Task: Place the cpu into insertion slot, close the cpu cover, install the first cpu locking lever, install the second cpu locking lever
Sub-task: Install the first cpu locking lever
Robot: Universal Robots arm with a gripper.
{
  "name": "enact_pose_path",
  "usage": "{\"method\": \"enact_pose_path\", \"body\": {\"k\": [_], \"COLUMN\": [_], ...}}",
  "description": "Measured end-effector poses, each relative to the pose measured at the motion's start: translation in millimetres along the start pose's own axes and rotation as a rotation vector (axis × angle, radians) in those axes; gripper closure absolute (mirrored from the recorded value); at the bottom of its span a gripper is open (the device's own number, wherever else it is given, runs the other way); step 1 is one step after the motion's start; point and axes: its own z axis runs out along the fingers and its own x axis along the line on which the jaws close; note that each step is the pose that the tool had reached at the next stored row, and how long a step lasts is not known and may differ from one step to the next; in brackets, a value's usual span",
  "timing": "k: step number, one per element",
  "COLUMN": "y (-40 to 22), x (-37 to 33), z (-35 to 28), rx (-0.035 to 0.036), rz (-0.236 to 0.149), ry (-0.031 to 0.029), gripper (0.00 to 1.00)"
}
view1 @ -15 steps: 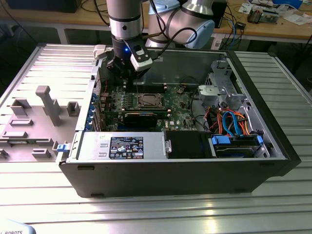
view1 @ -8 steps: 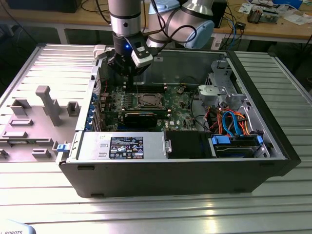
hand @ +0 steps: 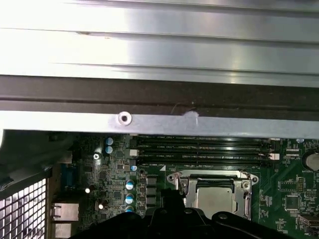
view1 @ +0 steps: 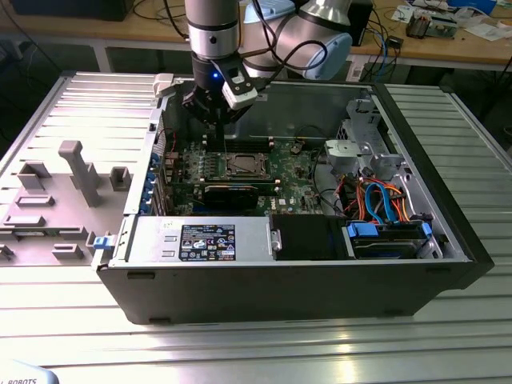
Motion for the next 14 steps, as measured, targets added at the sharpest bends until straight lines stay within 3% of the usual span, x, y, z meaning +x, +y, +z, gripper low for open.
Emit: {"method": "enact_pose_path", "body": {"k": [4,8,12,14], "y": [-3.0,-3.6,1.6,4.7], "x": [-0.2,5.4,5.8,-7.4], "z": [0.8,1.7,1.8,3.1], "rx": [0.0007,-0.0017,-0.0007,0.0102], "rz": [-0.002,-0.031,-0.043,0.007], "ry": [0.0,0.0002,0.0007,0.0005], "gripper": [0.89,0.89,0.89,0.89]}}
